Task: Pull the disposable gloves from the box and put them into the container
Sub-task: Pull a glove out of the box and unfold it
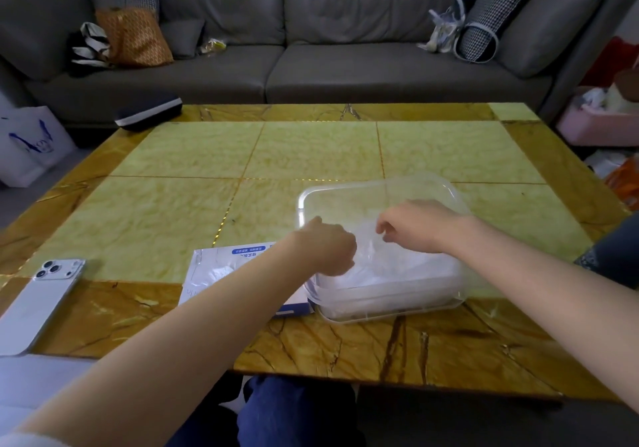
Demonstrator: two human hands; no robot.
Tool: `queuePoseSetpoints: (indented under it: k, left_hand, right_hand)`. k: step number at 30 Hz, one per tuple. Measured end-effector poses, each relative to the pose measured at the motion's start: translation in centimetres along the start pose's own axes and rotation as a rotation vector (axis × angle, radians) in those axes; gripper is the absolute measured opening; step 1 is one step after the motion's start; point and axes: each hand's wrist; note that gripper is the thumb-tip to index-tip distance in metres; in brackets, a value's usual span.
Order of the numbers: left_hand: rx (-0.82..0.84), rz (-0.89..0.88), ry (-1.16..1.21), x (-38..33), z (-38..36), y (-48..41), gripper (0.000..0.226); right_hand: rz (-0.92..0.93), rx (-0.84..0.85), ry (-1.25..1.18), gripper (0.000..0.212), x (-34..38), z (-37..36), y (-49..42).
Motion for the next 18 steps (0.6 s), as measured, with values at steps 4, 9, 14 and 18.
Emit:
queuePoseSetpoints:
  k: [4,9,14,18]
  left_hand:
    - [-0.482,0.1,0.142,2.6,0.2,2.8,0.031]
    - [-0.605,0.398,0.284,6.8,-3.6,7.5,0.035]
    - [-0.272,0.524,0.445,10.0,-9.0,11.0,0.056]
    - [-0.215,0.447,0.552,11.2,-11.0,12.4,0.058]
  right_hand:
    - [0.018,-0.293,-0.008,0.032,3.9,1.6,1.1]
    - [0.187,-0.458,-0.209,0.033,10.1,1.6,1.8]
    - [0.348,-0.384,-0.176,0.037,14.4,-0.4,0.6]
    - [0.36,-0.209,0.043,0.055,16.9,-2.1,-0.5]
Point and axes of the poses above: each hand's wrist, its own y-axis away from the middle knuckle, its own z-axis out of the back of the hand, x = y × z, and after that the axes turned 10 degrees about -x, right-handed
